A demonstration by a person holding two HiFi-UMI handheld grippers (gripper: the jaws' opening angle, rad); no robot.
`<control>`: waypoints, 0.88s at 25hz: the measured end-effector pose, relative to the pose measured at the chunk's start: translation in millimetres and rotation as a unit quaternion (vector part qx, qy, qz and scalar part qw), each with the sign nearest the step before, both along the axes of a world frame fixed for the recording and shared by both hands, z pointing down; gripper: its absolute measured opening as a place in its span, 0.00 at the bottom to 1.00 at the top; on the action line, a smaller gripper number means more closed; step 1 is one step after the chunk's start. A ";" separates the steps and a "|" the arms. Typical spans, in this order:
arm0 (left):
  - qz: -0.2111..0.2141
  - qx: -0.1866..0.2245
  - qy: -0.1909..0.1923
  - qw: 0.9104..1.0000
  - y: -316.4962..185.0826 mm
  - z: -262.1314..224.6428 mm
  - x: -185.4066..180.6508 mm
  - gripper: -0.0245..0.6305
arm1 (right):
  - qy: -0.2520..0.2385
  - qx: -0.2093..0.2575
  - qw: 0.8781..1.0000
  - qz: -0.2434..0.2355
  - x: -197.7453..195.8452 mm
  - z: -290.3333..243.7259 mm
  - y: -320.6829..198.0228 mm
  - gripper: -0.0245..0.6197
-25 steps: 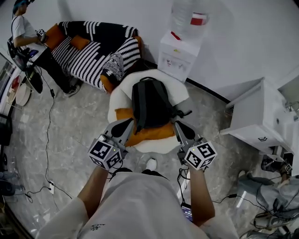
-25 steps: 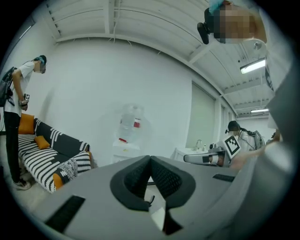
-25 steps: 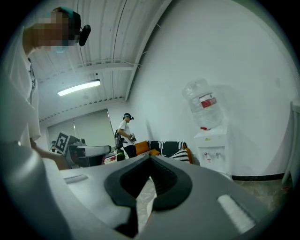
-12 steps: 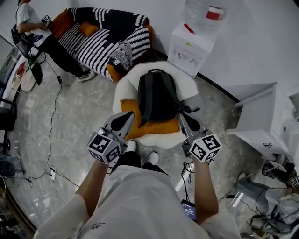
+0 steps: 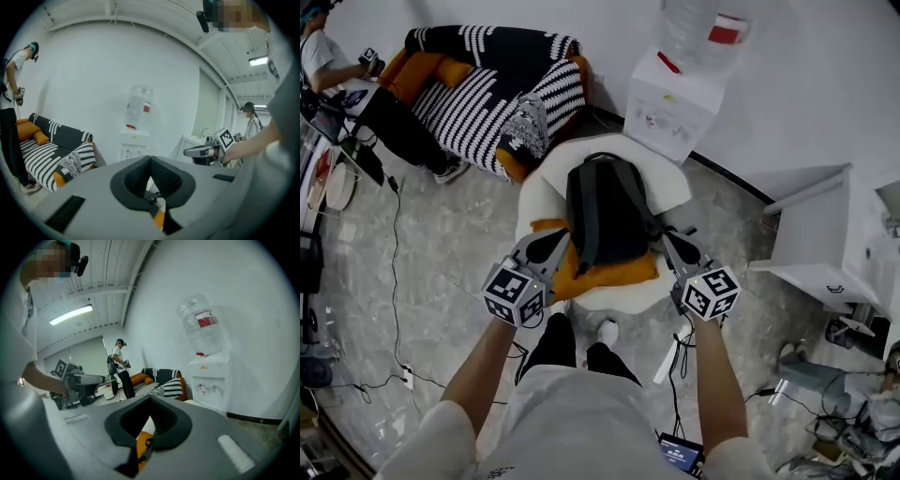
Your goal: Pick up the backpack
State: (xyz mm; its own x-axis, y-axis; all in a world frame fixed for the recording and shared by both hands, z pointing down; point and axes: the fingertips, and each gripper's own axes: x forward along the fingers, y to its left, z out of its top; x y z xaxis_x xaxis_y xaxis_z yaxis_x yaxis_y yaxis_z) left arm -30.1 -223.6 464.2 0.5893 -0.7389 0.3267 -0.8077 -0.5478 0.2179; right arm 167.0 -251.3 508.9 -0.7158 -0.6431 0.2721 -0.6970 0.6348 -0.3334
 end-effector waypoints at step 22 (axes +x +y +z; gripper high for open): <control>0.028 -0.057 -0.017 0.998 -129.9 188.5 -43.6 0.03 | 0.098 -0.065 0.992 0.051 -40.9 201.4 -124.6 0.04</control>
